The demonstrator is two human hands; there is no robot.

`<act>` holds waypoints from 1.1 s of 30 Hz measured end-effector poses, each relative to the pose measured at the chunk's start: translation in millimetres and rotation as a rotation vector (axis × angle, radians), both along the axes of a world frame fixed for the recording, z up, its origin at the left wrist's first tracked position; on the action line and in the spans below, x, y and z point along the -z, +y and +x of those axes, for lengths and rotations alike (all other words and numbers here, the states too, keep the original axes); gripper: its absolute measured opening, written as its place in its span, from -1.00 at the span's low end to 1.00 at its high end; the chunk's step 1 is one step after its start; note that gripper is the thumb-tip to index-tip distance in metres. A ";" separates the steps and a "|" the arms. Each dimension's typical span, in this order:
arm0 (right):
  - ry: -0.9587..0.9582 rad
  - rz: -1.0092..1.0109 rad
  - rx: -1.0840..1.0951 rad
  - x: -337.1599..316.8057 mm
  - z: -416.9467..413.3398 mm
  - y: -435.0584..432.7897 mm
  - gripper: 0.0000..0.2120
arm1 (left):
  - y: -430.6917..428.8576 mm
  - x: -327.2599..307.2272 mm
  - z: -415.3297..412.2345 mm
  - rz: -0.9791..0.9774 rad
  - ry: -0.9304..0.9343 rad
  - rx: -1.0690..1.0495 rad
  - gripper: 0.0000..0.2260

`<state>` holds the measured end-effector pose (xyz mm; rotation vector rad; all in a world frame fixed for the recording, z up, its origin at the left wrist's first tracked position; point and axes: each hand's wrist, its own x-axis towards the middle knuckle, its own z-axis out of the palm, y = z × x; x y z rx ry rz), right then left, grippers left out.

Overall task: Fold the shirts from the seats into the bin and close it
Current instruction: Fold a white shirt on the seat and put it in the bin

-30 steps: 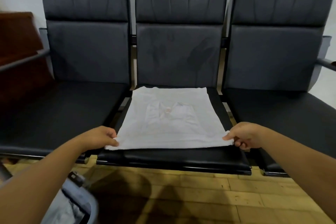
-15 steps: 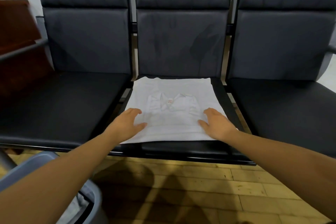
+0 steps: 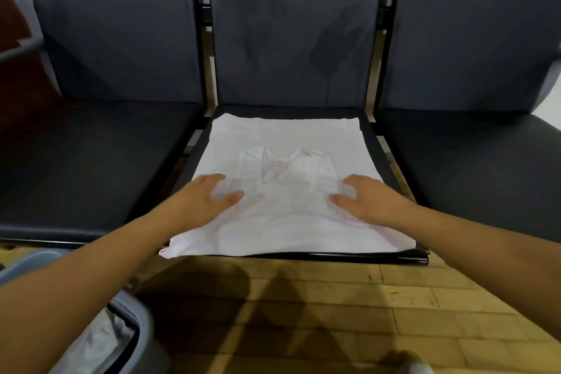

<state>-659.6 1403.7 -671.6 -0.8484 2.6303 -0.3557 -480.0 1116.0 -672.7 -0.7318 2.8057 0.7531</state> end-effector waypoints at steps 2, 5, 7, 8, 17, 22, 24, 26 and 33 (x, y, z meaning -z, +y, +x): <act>0.079 -0.061 0.030 -2.0 -17.0 -11.9 -0.37 | -8.5 -0.7 -18.7 -0.076 0.080 -0.030 -0.25; 0.122 -0.015 0.022 3.4 -50.4 -32.6 -0.34 | -21.0 9.3 -49.1 -0.145 0.097 0.004 -0.32; 0.113 -0.016 0.035 10.5 -71.1 -42.9 -0.33 | -25.0 20.4 -66.4 -0.140 0.077 0.014 -0.34; 0.109 -0.017 0.037 14.6 -80.1 -45.3 -0.34 | -26.4 26.3 -72.8 -0.142 0.048 0.025 -0.35; 0.255 -0.162 0.219 28.0 -149.6 -53.8 -0.50 | -71.1 30.6 -120.9 -0.276 0.169 -0.119 -0.41; 0.219 -0.134 0.209 17.7 -193.2 -80.9 -0.45 | -96.7 21.8 -174.8 -0.284 0.157 -0.035 -0.44; 0.197 -0.045 0.178 23.2 -208.1 -91.3 -0.47 | -106.5 29.6 -193.3 -0.267 0.066 -0.019 -0.44; 0.181 0.044 0.162 34.5 -222.3 -96.7 -0.51 | -118.6 38.2 -208.3 -0.267 -0.003 -0.033 -0.44; 0.420 -0.058 0.274 41.8 -250.1 -104.0 -0.58 | -143.1 36.0 -238.6 -0.423 0.067 -0.142 -0.51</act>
